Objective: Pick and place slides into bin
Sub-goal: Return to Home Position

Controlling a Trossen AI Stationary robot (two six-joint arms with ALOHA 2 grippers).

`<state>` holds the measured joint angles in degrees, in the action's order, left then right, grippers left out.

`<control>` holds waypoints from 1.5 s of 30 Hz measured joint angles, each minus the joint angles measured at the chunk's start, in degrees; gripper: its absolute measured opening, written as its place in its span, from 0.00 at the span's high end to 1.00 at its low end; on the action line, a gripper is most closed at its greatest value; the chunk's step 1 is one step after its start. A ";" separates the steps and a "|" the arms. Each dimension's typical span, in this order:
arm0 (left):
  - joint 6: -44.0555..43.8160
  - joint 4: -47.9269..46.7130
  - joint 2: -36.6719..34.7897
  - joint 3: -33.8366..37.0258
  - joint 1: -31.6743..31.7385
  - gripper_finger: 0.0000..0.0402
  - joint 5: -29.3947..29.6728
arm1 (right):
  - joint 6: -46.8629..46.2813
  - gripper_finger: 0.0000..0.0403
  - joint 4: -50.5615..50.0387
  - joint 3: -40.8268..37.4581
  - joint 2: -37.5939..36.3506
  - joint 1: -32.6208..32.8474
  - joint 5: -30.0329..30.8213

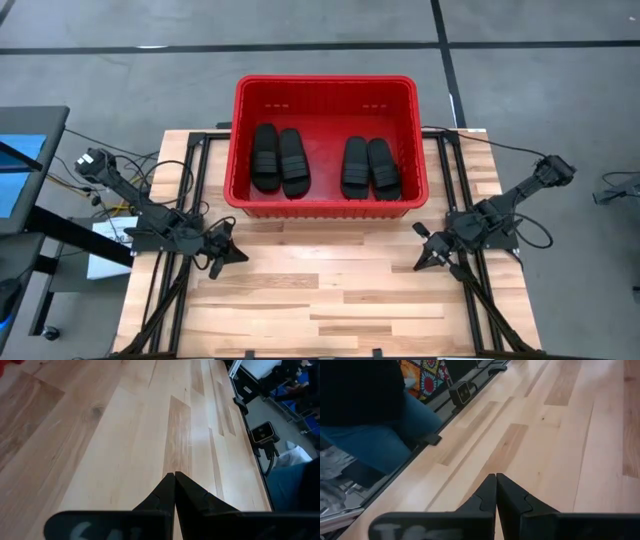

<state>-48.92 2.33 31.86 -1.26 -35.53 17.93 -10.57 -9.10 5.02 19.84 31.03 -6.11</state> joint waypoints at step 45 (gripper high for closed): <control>4.23 0.09 0.00 0.02 0.00 1.00 0.61 | 0.01 1.00 0.10 0.02 0.00 0.00 -0.04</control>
